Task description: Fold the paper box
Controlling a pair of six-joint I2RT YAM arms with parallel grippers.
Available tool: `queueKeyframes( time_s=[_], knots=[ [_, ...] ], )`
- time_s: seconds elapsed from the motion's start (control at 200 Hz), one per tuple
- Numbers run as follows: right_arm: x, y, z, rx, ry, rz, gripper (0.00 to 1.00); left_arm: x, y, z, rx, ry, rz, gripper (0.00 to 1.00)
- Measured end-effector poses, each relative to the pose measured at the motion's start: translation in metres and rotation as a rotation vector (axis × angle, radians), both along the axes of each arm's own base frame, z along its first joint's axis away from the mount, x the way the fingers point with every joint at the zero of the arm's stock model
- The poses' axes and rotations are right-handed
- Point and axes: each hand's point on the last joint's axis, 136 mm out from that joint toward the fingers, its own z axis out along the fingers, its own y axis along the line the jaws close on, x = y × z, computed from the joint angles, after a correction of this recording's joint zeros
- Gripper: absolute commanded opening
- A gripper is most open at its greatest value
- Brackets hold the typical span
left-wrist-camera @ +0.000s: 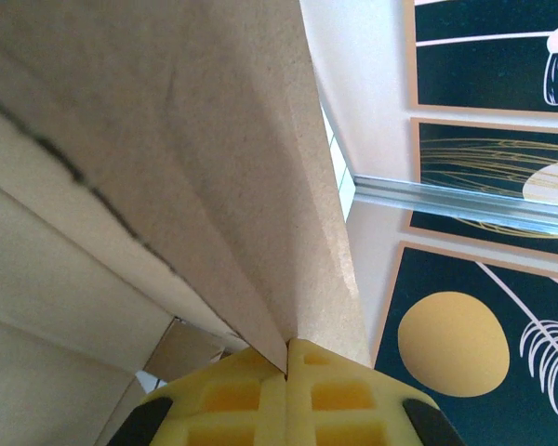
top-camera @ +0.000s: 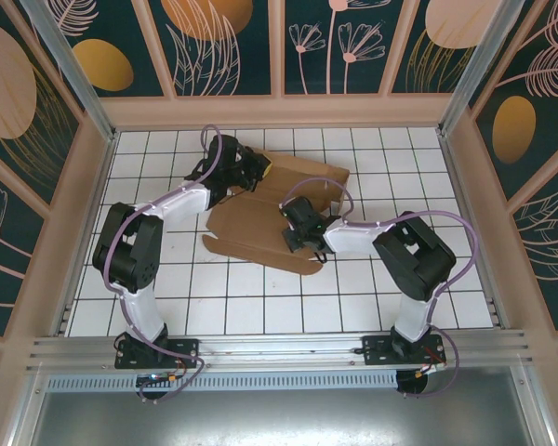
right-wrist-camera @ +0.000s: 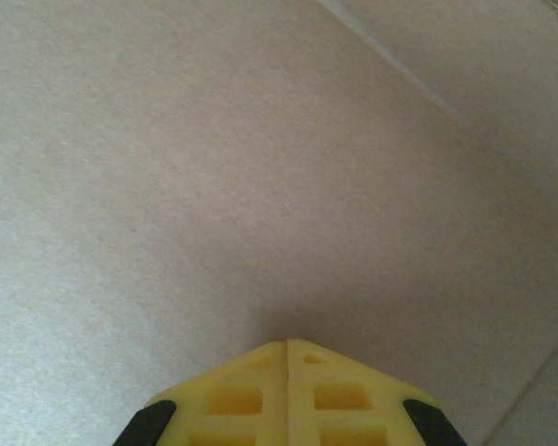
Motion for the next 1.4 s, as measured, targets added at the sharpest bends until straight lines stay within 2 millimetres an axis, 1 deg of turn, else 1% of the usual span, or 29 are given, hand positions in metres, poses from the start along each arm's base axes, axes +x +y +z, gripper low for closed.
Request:
queueKeyframes(
  time_s=[0.175, 0.26, 0.335, 0.39, 0.425, 0.475, 0.515, 0.555, 0.59, 0.605, 0.615, 0.63, 0.635, 0.656, 0.701, 0.736, 0.751, 0.796, 0.846, 0.901, 0.956, 1.016, 1.061, 1.101, 1.136, 1.186, 1.261, 1.316, 1.401],
  knots=[
    [0.011, -0.02, 0.001, -0.027, -0.01, -0.031, 0.0, -0.01, 0.006, -0.001, -0.002, -0.009, 0.005, 0.0],
    [0.01, -0.026, 0.002, -0.035, -0.01, -0.028, 0.0, -0.014, 0.01, -0.005, 0.003, -0.01, 0.02, 0.0],
    [0.008, -0.025, 0.008, -0.027, -0.012, -0.011, 0.0, -0.015, 0.012, -0.009, -0.005, -0.009, 0.028, 0.0],
    [0.007, -0.021, 0.017, -0.003, -0.021, 0.004, 0.06, -0.015, 0.013, -0.01, -0.013, -0.009, 0.034, 0.0],
    [0.006, -0.018, 0.027, 0.026, -0.033, 0.016, 0.1, -0.015, 0.013, -0.01, -0.019, -0.01, 0.037, 0.0],
    [0.005, -0.015, 0.048, 0.08, -0.063, 0.032, 0.14, -0.014, 0.013, -0.008, -0.026, -0.013, 0.042, 0.0],
    [0.005, -0.013, 0.07, 0.133, -0.103, 0.043, 0.16, -0.013, 0.013, -0.007, -0.029, -0.014, 0.044, 0.0],
    [0.004, -0.013, 0.099, 0.21, -0.153, 0.051, 0.17, -0.013, 0.013, -0.007, -0.031, -0.014, 0.048, 0.0],
    [0.005, -0.016, 0.124, 0.275, -0.205, 0.047, 0.17, -0.013, 0.014, -0.007, -0.029, -0.014, 0.052, 0.0],
    [0.006, -0.022, 0.139, 0.313, -0.238, 0.038, 0.17, -0.012, 0.014, -0.007, -0.029, -0.014, 0.053, 0.0],
    [0.006, -0.023, 0.145, 0.329, -0.251, 0.037, 0.17, -0.012, 0.014, -0.007, -0.028, -0.015, 0.055, 0.0],
    [0.006, -0.027, 0.157, 0.359, -0.278, 0.035, 0.17, -0.012, 0.014, -0.007, -0.029, -0.015, 0.056, 0.0],
    [0.006, -0.03, 0.164, 0.374, -0.295, 0.028, 0.17, -0.012, 0.014, -0.007, -0.029, -0.015, 0.056, 0.0],
    [0.007, -0.037, 0.178, 0.412, -0.333, 0.023, 0.16, -0.012, 0.015, -0.007, -0.027, -0.015, 0.059, 0.0],
    [0.007, -0.06, 0.215, 0.493, -0.441, -0.014, 0.14, -0.012, 0.015, -0.007, -0.028, -0.016, 0.062, 0.0],
    [0.008, -0.077, 0.237, 0.535, -0.516, -0.042, 0.14, -0.011, 0.015, -0.006, -0.027, -0.017, 0.064, 0.0],
    [0.008, -0.088, 0.248, 0.554, -0.559, -0.06, 0.14, -0.011, 0.015, -0.006, -0.027, -0.017, 0.064, 0.0],
    [0.008, -0.107, 0.265, 0.578, -0.638, -0.088, 0.13, -0.011, 0.016, -0.006, -0.027, -0.018, 0.067, 0.0],
    [0.009, -0.125, 0.274, 0.581, -0.704, -0.114, 0.13, -0.011, 0.016, -0.005, -0.028, -0.019, 0.067, 0.0],
    [0.013, -0.137, 0.273, 0.571, -0.721, -0.142, 0.13, -0.012, 0.016, -0.005, -0.028, -0.019, 0.066, 0.0],
    [0.022, -0.148, 0.264, 0.562, -0.7, -0.182, 0.12, -0.012, 0.016, -0.005, -0.028, -0.019, 0.066, 0.0],
    [0.036, -0.166, 0.246, 0.57, -0.644, -0.245, 0.13, -0.012, 0.016, -0.005, -0.028, -0.019, 0.065, 0.0],
    [0.046, -0.181, 0.231, 0.566, -0.606, -0.296, 0.17, -0.012, 0.015, -0.005, -0.029, -0.019, 0.063, 0.0],
    [0.053, -0.189, 0.217, 0.556, -0.572, -0.324, 0.2, -0.012, 0.015, -0.005, -0.027, -0.019, 0.063, 0.0],
    [0.057, -0.19, 0.205, 0.539, -0.544, -0.322, 0.22, -0.012, 0.016, -0.005, -0.024, -0.019, 0.061, 0.0],
    [0.06, -0.186, 0.187, 0.499, -0.512, -0.287, 0.24, -0.012, 0.016, -0.006, -0.018, -0.018, 0.059, 0.0],
    [0.059, -0.184, 0.165, 0.434, -0.497, -0.226, 0.24, -0.013, 0.016, -0.006, -0.005, -0.016, 0.053, 0.0],
    [0.057, -0.183, 0.152, 0.396, -0.493, -0.169, 0.25, -0.012, 0.015, -0.005, 0.001, -0.017, 0.05, 0.0],
    [0.06, -0.183, 0.14, 0.341, -0.504, -0.09, 0.24, -0.012, 0.015, -0.004, 0.007, -0.018, 0.046, 0.0]
  ],
)
